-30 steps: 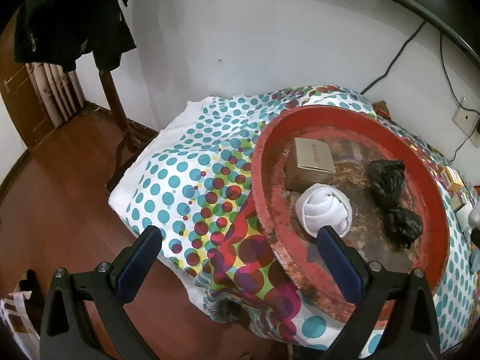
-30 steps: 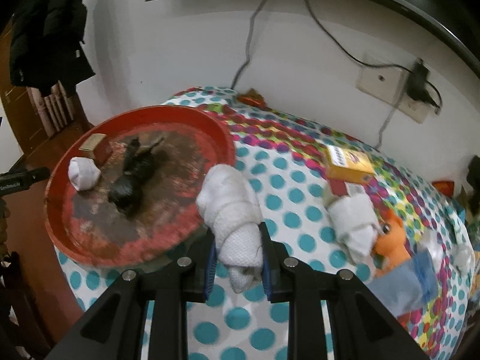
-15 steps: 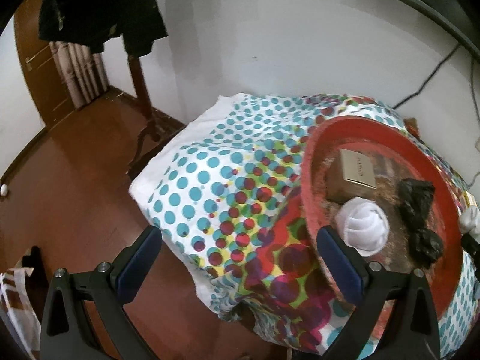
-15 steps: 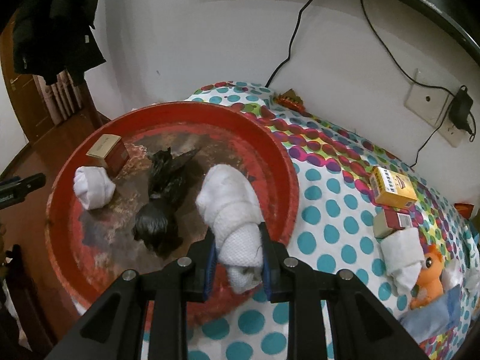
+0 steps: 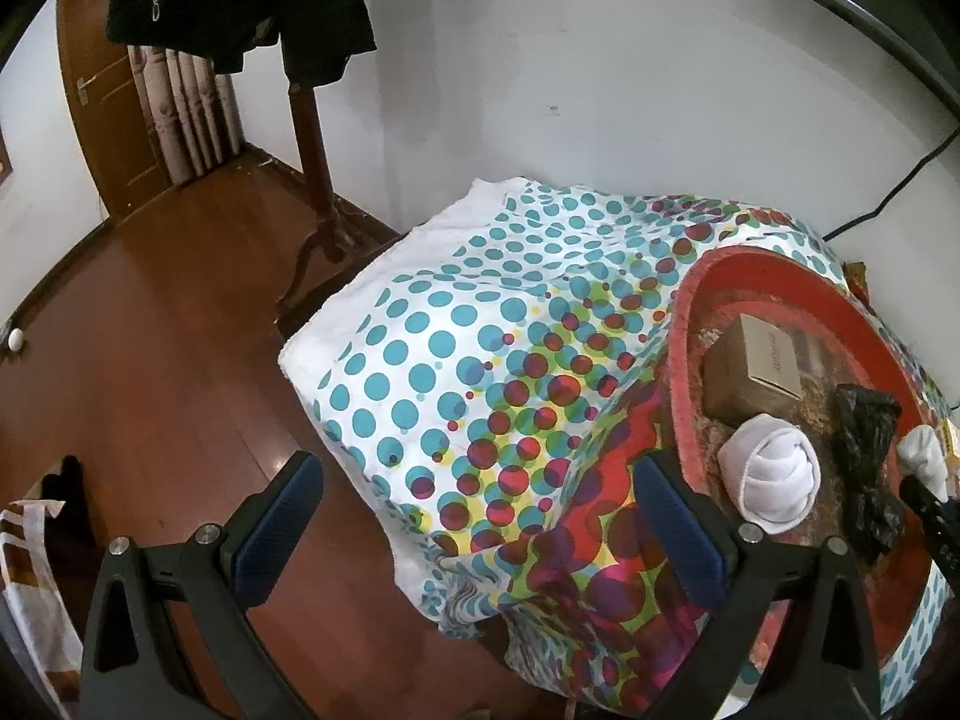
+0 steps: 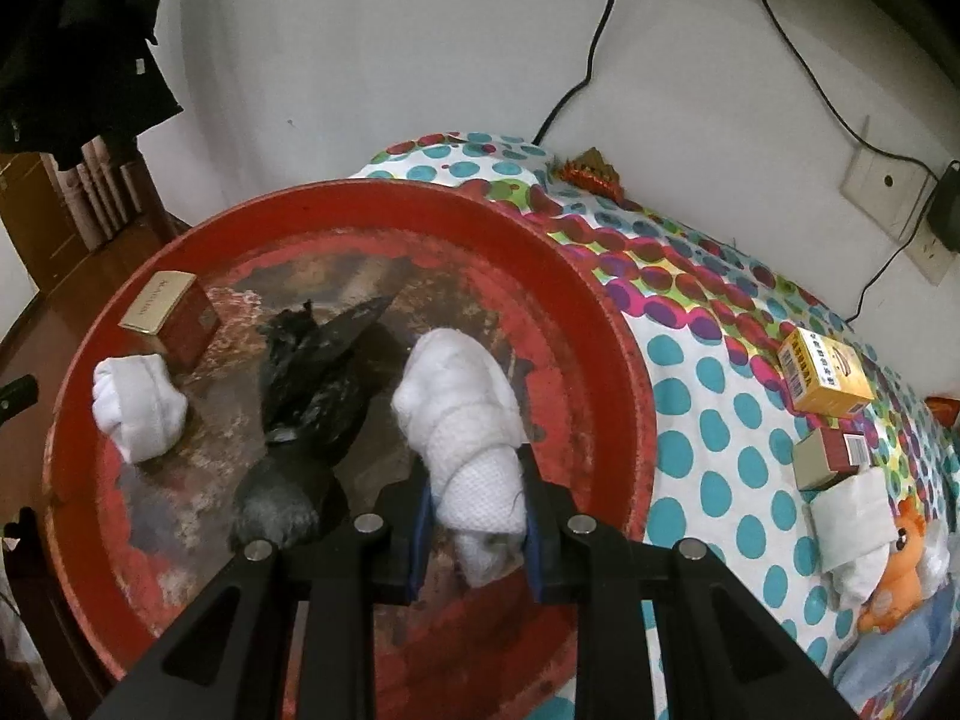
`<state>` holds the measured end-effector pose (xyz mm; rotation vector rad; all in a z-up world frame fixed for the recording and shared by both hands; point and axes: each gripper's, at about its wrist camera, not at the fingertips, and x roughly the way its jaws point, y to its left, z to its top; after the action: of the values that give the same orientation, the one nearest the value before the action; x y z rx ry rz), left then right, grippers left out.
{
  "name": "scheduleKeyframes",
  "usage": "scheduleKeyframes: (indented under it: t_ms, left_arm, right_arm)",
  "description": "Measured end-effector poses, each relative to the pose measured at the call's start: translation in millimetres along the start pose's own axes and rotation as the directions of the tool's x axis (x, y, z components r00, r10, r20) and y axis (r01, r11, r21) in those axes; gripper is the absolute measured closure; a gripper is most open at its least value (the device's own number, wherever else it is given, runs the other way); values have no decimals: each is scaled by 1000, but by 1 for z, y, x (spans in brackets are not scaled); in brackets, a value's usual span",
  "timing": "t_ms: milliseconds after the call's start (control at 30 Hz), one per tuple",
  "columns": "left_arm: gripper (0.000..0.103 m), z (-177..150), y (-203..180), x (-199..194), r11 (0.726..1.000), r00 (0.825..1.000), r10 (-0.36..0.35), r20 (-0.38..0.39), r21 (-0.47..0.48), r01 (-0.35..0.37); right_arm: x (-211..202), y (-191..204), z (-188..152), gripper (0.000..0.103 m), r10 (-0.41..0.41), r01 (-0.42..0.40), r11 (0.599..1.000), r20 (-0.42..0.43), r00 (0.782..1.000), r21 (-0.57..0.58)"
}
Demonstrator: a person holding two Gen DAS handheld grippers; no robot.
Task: Organize objects
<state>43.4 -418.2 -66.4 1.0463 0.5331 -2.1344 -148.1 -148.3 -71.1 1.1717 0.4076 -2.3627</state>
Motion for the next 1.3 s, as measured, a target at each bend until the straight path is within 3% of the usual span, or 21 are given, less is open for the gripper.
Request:
scheduleKeyframes:
  t_ms: [600, 767, 833, 1033, 1167, 1300]
  left_arm:
    - [0, -1, 6, 12, 999, 999, 18, -50, -29, -20]
    - [0, -2, 5, 15, 999, 998, 15, -59, -29, -17]
    - [0, -2, 4, 15, 1000, 998, 13, -62, -27, -15]
    - [0, -3, -2, 14, 1000, 998, 23, -50, -3, -23]
    - [0, -5, -6, 12, 1000, 999, 21, -48, 12, -20]
    - [0, -6, -12, 10, 999, 999, 27, -41, 30, -26]
  right_arm:
    - [13, 14, 1, 75, 40, -41, 999, -51, 998, -17]
    - [7, 11, -1, 57, 19, -20, 1000, -32, 999, -19]
    - [4, 8, -2, 56, 20, -21, 1000, -32, 999, -16]
    - [-16, -6, -8, 55, -2, 2, 1000, -6, 1000, 15]
    - [-41, -30, -20, 54, 8, -10, 997, 26, 1000, 78]
    - [-62, -60, -40, 54, -30, 27, 994, 24, 999, 104]
